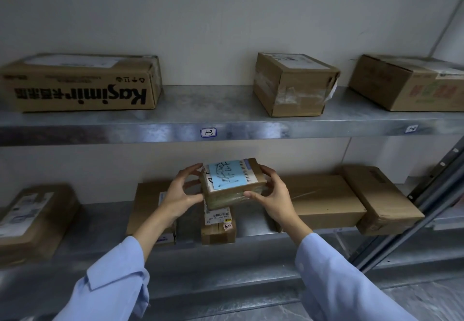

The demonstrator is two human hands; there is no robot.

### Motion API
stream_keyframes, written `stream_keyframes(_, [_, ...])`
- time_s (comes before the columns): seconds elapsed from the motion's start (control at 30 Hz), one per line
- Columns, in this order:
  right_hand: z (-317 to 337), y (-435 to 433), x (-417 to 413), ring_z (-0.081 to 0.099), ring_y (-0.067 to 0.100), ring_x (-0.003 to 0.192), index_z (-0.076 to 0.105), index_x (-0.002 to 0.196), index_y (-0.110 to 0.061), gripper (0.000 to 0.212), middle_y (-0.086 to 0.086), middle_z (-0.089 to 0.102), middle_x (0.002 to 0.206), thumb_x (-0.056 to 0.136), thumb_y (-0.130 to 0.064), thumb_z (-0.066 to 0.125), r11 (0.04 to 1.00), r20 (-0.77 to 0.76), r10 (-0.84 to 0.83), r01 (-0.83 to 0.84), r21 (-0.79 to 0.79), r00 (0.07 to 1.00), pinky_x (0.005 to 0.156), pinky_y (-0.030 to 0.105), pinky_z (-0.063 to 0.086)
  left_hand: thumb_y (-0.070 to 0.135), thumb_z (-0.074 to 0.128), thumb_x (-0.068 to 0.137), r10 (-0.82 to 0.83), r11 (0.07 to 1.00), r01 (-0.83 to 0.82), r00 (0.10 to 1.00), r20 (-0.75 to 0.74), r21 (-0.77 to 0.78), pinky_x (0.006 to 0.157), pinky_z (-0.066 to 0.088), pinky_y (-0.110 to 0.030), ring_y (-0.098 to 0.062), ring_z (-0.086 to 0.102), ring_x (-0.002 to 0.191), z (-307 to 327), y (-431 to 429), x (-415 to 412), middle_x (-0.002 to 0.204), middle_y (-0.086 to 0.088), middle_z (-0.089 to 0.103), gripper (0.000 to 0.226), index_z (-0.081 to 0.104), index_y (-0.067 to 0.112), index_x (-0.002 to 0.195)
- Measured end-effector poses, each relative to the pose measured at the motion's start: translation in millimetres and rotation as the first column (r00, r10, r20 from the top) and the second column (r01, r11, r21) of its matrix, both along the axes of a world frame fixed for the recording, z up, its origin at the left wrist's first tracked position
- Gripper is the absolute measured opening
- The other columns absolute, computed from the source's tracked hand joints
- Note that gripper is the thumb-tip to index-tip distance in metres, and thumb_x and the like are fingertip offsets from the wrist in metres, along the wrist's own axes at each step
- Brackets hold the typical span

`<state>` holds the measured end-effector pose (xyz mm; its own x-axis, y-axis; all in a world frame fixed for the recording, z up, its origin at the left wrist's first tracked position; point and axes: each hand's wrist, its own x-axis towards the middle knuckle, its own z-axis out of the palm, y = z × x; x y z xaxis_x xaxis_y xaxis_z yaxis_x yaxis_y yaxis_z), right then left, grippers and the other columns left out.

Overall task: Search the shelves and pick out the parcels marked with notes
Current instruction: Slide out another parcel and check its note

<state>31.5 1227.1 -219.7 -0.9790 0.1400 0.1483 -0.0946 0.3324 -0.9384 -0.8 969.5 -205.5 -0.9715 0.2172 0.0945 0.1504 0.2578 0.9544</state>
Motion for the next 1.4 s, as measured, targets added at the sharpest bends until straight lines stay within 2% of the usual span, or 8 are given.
stream_keyframes(0.13, [2.1, -0.4, 2.0, 0.05, 0.011, 0.121, 0.042, 0.133, -0.031, 0.09, -0.001, 0.045, 0.134, 0.061, -0.01, 0.091, 1.0, -0.018, 0.016, -0.016, 0.001, 1.0, 0.088, 0.008, 0.048, 0.01, 0.084, 0.072, -0.021, 0.997, 0.021, 1.0, 0.005, -0.07, 0.111, 0.037, -0.045, -0.006, 0.047, 0.125, -1.3, -1.5, 3.1, 0.131, 0.013, 0.053, 0.059, 0.057, 0.041, 0.113])
stream_keyframes(0.2, [1.8, 0.8, 1.8, 0.05, 0.011, 0.122, 0.042, 0.132, -0.032, 0.091, 0.0, 0.045, 0.134, 0.059, -0.006, 0.091, 0.999, -0.024, 0.039, -0.039, 0.005, 0.999, 0.093, 0.013, 0.049, 0.009, 0.085, 0.07, -0.052, 0.995, 0.054, 0.998, 0.025, -0.08, 0.107, 0.042, -0.044, -0.012, 0.047, 0.129, -1.7, -1.3, 6.5, 0.133, 0.016, 0.053, 0.058, 0.057, 0.041, 0.11])
stream_keyframes(0.33, [0.0, 3.7, -0.2, 0.055, 0.012, 0.122, 0.049, 0.124, -0.037, 0.083, -0.006, 0.059, 0.127, 0.058, -0.013, 0.093, 0.998, -0.046, 0.055, -0.055, 0.003, 0.997, 0.101, 0.038, 0.051, -0.007, 0.08, 0.07, -0.094, 0.995, 0.096, 0.993, 0.073, -0.016, 0.087, 0.049, -0.012, 0.022, 0.052, 0.104, -1.6, 8.5, 17.9, 0.118, 0.021, 0.055, 0.066, 0.048, 0.025, 0.118])
stream_keyframes(0.43, [-0.9, 2.7, -2.1, 0.055, 0.013, 0.123, 0.049, 0.128, -0.033, 0.083, -0.01, 0.06, 0.126, 0.059, -0.017, 0.092, 0.999, -0.045, 0.042, -0.042, 0.009, 0.998, 0.102, 0.044, 0.05, -0.005, 0.083, 0.068, -0.093, 0.995, 0.094, 0.994, 0.056, -0.013, 0.091, 0.049, -0.017, 0.014, 0.051, 0.116, -7.9, 12.5, 23.3, 0.128, 0.022, 0.053, 0.084, 0.045, 0.036, 0.13])
stream_keyframes(0.7, [-9.4, -4.3, -1.4, 0.055, 0.015, 0.115, 0.048, 0.119, -0.025, 0.068, -0.002, 0.054, 0.126, 0.065, -0.018, 0.089, 1.0, -0.069, 0.002, -0.002, 0.0, 0.998, 0.098, 0.04, 0.051, 0.004, 0.086, 0.067, 0.04, 0.997, -0.039, 0.999, 0.016, -0.068, 0.095, 0.043, -0.02, 0.0, 0.048, 0.121, -18.5, 21.2, 40.2, 0.128, 0.019, 0.052, 0.078, 0.046, 0.04, 0.123])
stream_keyframes(0.87, [-20.1, -15.6, 10.1, 0.058, 0.015, 0.119, 0.048, 0.123, -0.036, 0.057, -0.015, 0.057, 0.126, 0.079, -0.021, 0.08, 0.993, -0.097, 0.103, -0.108, -0.043, 0.99, 0.1, 0.042, 0.051, -0.002, 0.083, 0.069, 0.11, 0.994, -0.11, 0.993, 0.037, -0.013, 0.085, 0.041, -0.002, 0.02, 0.046, 0.113, -24.8, 31.7, 53.2, 0.127, 0.018, 0.052, 0.08, 0.042, 0.031, 0.13])
stream_keyframes(1.23, [-22.5, -2.3, 72.3, 0.049, 0.008, 0.128, 0.048, 0.139, -0.025, 0.046, -0.008, 0.034, 0.151, 0.095, -0.022, 0.061, 0.999, -0.026, 0.004, -0.006, -0.051, 1.0, 0.108, 0.03, 0.043, -0.004, 0.084, 0.066, -0.059, 0.998, 0.059, 0.996, -0.071, 0.004, 0.097, 0.045, -0.016, 0.001, 0.054, 0.118, -26.7, 64.5, 60.1, 0.127, 0.008, 0.057, 0.084, 0.044, 0.022, 0.136])
stream_keyframes(1.4, [-25.2, -3.3, 123.3, 0.057, 0.007, 0.118, 0.04, 0.148, -0.022, 0.049, -0.002, 0.051, 0.142, 0.101, -0.023, 0.053, 0.982, 0.03, -0.152, 0.154, -0.107, 0.988, 0.098, 0.026, 0.049, -0.003, 0.084, 0.067, -0.254, 0.967, 0.251, 0.96, -0.118, -0.042, 0.094, 0.045, -0.016, 0.009, 0.052, 0.116, -25.1, 75.5, 77.0, 0.126, 0.019, 0.054, 0.083, 0.045, 0.021, 0.136])
